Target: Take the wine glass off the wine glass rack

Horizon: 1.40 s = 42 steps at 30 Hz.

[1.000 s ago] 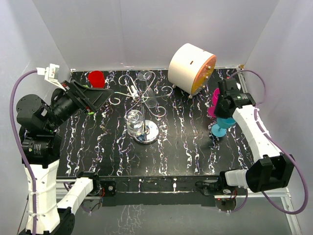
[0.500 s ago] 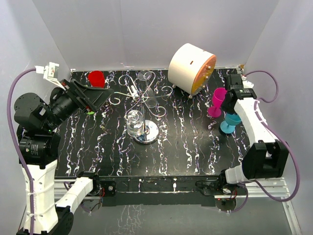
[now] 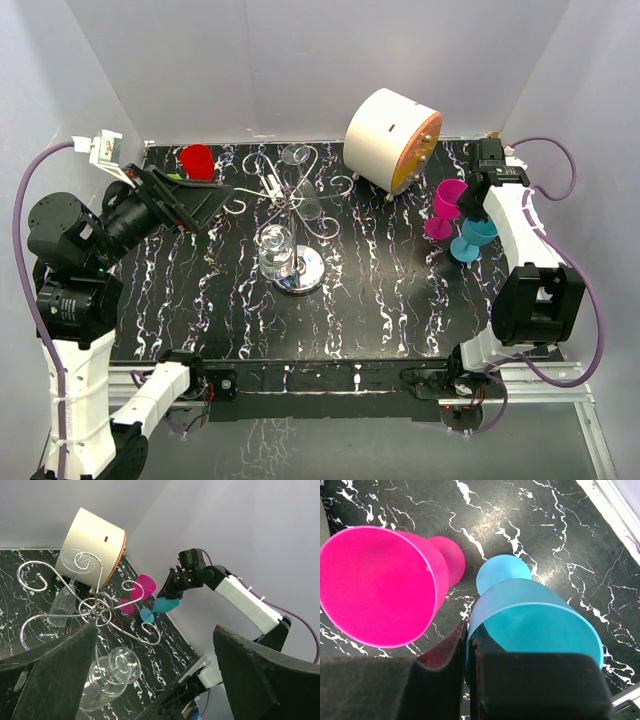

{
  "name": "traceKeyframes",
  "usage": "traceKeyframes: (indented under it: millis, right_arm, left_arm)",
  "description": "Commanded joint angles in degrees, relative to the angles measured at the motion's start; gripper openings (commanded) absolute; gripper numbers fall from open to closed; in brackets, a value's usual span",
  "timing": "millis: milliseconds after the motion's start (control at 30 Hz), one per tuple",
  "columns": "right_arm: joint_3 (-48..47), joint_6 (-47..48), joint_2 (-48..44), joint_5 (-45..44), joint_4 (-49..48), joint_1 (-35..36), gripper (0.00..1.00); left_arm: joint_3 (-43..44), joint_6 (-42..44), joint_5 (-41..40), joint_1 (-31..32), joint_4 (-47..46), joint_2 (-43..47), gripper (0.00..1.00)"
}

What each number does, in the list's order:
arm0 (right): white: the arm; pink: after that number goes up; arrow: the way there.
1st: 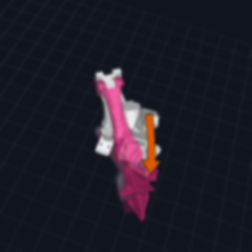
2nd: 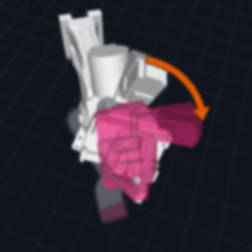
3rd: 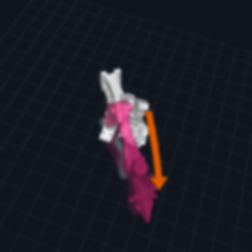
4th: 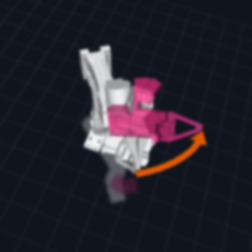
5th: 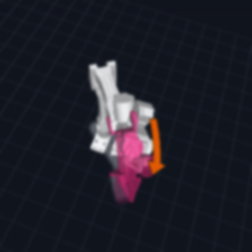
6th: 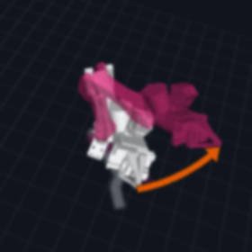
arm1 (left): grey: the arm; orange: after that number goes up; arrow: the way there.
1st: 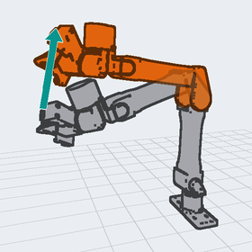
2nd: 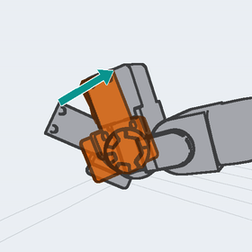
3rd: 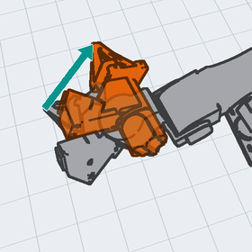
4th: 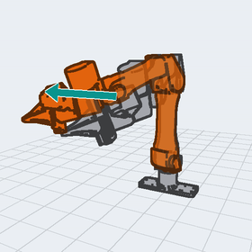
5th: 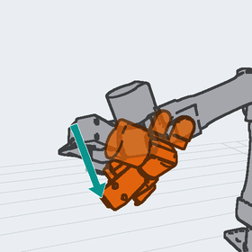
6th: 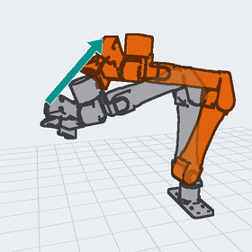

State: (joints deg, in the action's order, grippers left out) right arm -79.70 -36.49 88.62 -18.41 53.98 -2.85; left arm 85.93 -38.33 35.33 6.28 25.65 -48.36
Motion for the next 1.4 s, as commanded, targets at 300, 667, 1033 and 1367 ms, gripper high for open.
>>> traceKeyframes:
  millis: [300,667,1033,1367]
  right_arm:
    - [2.1,-1.9,-0.2,1.5,-4.7,-2.1,0.1]
    - [2.5,-1.3,-2.9,-2.3,-4.7,-2.2,0.41]
    - [-2.1,2.0,-7.6,1.0,-4.1,-1.7,0.72]
    - [-5.9,3.5,-16.9,11.8,-5.2,-1.0,0.78]
  left_arm:
    - [1.4,1.5,-1.0,0.8,1.1,0.7,0.99]
    - [2.4,0.3,-1.3,1.1,1.3,-0.1,0.99]
    - [1.4,-3.9,-1.6,1.1,2.4,-0.5,0.99]
    - [1.1,-6.2,1.4,1.2,5.8,-0.2,0.99]
